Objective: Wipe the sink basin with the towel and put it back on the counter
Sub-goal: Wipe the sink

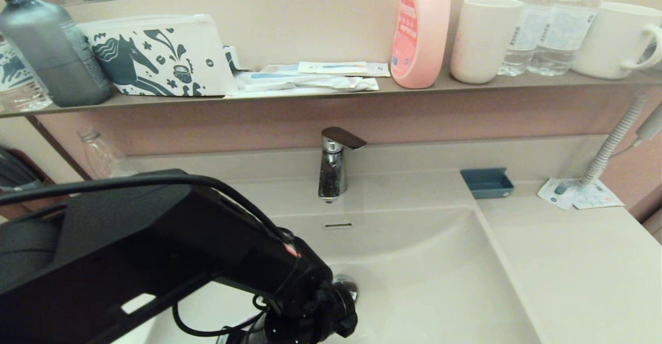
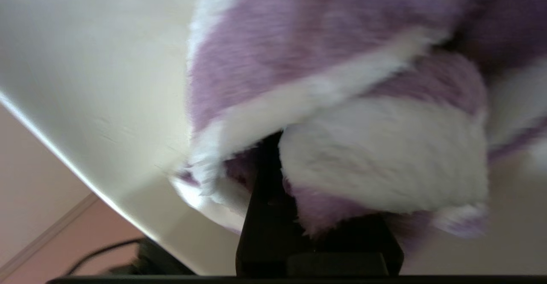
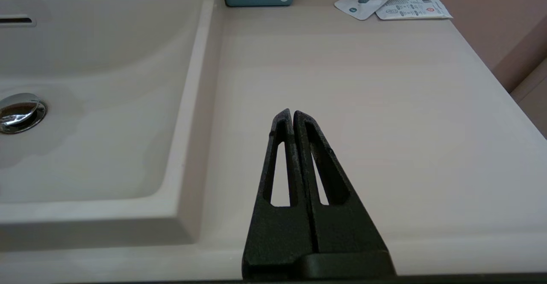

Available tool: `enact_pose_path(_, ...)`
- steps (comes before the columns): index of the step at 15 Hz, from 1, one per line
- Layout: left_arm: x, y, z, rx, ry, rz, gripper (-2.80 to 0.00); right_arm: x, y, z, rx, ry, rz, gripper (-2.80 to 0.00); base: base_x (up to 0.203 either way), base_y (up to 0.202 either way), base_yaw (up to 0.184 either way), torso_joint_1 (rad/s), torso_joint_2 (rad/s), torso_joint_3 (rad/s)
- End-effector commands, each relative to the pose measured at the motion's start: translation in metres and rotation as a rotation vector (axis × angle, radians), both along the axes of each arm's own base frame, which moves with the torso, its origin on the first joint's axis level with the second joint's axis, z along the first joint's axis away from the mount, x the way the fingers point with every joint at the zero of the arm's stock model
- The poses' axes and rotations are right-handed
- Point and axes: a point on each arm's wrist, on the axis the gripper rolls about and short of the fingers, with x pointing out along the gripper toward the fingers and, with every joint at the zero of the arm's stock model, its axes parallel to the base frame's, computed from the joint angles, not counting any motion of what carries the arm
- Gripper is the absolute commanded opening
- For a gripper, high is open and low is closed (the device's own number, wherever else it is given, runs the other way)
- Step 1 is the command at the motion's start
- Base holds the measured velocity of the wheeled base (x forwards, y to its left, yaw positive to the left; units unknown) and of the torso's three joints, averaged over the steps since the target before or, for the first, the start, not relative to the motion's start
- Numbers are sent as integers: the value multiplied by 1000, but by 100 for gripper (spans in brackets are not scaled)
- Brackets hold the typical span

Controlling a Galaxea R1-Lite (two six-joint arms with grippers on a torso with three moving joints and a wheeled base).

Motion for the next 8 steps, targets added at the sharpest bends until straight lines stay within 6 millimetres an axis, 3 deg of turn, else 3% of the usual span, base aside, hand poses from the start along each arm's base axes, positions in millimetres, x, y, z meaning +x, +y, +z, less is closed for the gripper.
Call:
enact_pose_path(1, 4, 15, 14, -19, -30, 14, -280, 0, 0, 0, 0, 0, -1, -280, 0, 0, 0, 0, 0, 0)
enact_pose_path(5, 17, 39, 19, -66, -97, -65, -280, 0, 0, 0, 0, 0, -1, -280, 0, 0, 0, 0, 0, 0)
enact_pose_path(8, 42, 47, 18, -115, -211, -82, -280, 0, 0, 0, 0, 0, -1, -280, 0, 0, 0, 0, 0, 0)
